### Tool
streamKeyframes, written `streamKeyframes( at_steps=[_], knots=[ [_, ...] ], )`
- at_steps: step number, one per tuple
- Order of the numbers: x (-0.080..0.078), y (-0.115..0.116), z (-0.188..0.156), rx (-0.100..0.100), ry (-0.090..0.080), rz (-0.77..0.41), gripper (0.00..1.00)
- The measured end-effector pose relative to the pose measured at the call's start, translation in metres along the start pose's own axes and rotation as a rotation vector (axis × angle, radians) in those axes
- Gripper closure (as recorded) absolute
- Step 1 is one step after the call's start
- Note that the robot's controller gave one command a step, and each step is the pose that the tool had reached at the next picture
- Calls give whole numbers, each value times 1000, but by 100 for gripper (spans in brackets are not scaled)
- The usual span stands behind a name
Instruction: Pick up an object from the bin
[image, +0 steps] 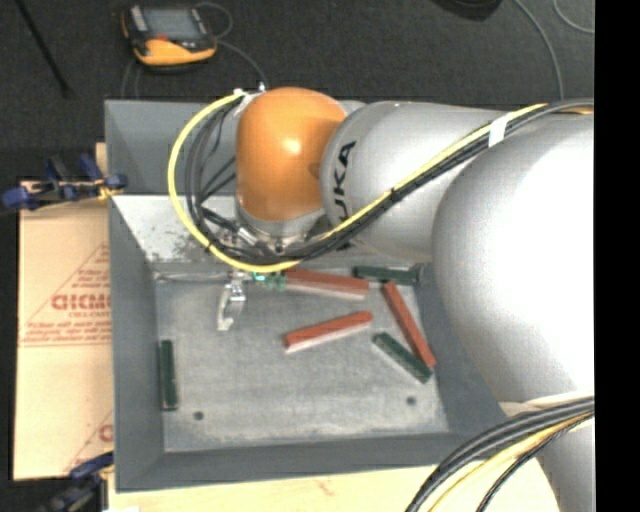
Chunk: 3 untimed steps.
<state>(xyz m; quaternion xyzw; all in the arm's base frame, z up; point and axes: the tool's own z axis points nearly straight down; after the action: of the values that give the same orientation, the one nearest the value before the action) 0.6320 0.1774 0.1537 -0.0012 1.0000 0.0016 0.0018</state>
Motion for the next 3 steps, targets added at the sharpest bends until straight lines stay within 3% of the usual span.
streamKeyframes(
  at_steps=[1, 2, 3],
  knots=[
    [-9, -42, -1, 0, 2, 55, 0],
    [7, -49, 58, 4, -6, 43, 0],
    [9, -84, 71, 4, -4, -72, 0]
  ],
)
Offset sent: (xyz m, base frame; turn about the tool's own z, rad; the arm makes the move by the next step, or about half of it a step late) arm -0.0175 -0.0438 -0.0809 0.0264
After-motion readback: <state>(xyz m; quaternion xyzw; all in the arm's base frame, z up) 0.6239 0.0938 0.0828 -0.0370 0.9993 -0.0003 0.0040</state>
